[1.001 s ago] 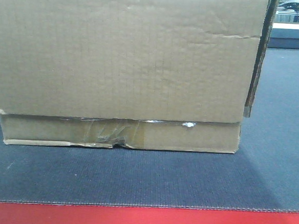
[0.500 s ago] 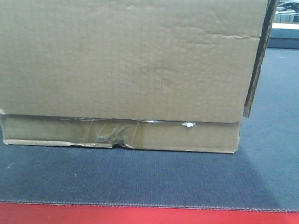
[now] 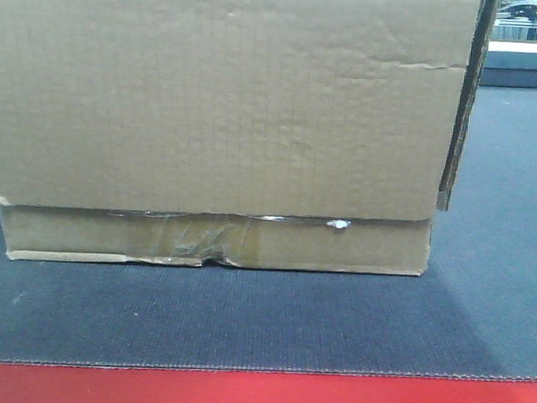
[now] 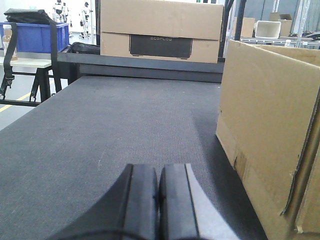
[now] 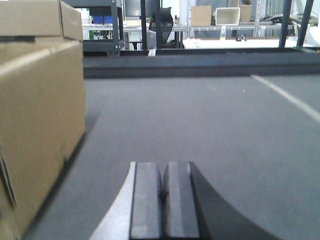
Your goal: Grab carton from right shelf to conveyor
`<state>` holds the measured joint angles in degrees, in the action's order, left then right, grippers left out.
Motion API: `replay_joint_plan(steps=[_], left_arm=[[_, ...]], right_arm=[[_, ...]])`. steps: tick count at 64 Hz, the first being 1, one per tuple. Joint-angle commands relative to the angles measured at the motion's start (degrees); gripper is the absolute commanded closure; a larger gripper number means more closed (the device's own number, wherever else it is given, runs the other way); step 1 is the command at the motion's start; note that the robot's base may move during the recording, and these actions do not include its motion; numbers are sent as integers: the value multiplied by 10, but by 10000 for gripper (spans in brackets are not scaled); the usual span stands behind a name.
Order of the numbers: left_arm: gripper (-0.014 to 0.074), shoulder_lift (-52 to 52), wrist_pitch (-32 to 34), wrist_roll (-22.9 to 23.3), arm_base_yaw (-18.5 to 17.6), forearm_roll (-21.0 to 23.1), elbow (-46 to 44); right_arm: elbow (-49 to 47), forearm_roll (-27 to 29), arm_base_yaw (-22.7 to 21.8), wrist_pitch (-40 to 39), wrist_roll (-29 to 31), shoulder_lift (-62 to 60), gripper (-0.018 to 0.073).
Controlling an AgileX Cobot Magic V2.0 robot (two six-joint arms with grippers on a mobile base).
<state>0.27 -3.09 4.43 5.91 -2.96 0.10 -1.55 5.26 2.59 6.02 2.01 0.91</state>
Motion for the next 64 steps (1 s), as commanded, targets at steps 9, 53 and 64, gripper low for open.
replay_joint_plan(steps=[9,53,64], left_arm=[[596,-3,10,0,1,-3,-1],[596,-3,10,0,1,-3,-1],[596,-3,10,0,1,-3,-1]], right_arm=[[16,6,-4,-12,6,-9,628],[16,6,-4,-18,6,-9,628],[16,6,-4,-18,6,-9,628]])
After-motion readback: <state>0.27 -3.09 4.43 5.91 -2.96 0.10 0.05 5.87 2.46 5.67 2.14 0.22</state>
